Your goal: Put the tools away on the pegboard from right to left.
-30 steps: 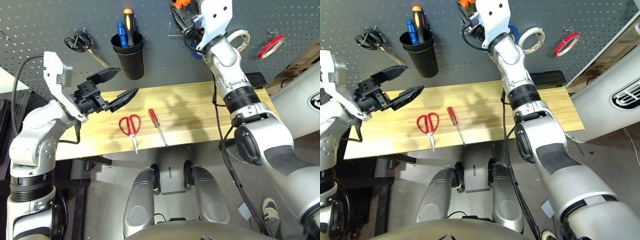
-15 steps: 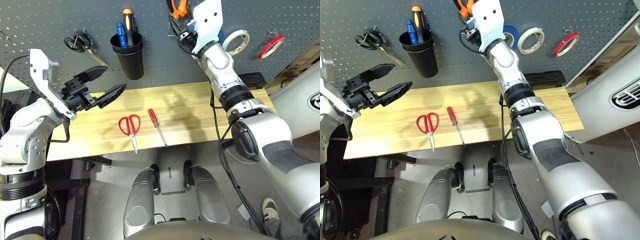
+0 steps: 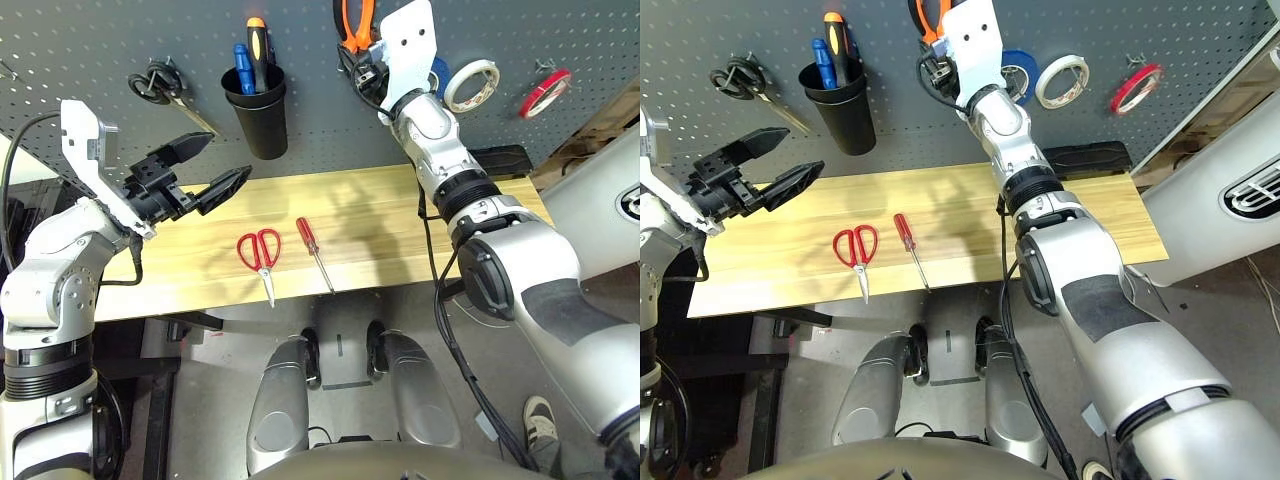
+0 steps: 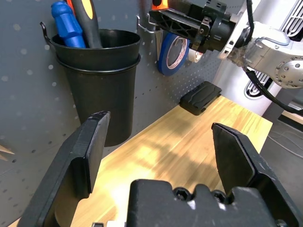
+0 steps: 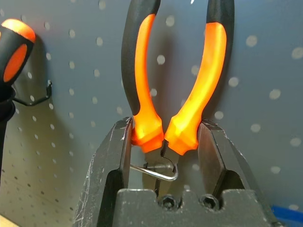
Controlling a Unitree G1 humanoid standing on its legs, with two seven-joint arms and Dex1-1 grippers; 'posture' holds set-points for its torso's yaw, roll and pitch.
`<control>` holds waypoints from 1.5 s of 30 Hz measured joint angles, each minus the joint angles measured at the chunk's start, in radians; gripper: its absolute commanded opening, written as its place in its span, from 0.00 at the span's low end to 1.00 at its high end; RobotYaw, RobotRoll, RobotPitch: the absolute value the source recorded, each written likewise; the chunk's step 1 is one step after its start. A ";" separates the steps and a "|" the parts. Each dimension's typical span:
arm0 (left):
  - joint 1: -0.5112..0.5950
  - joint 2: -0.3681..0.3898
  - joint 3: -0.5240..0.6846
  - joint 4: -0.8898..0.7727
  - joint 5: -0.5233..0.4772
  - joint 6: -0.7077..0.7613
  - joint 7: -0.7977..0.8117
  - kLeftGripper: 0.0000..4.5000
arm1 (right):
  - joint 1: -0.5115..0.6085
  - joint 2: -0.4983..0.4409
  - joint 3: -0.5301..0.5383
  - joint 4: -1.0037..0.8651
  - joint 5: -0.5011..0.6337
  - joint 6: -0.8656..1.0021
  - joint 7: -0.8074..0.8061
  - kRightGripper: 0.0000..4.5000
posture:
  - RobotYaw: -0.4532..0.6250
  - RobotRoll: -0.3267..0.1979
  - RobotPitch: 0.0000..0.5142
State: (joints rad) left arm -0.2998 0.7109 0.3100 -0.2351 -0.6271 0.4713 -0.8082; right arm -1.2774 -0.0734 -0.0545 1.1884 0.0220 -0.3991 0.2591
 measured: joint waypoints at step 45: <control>-0.046 -0.287 -0.413 0.105 0.311 0.150 0.336 1.00 | 0.676 -0.712 0.049 -1.162 0.512 0.847 1.149 0.99 | 0.36 0.62 0.46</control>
State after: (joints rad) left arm -0.3463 0.4235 -0.1034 -0.1297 -0.3157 0.6212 -0.4723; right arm -0.6018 -0.7850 -0.0051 0.0261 0.5336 0.4479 1.4083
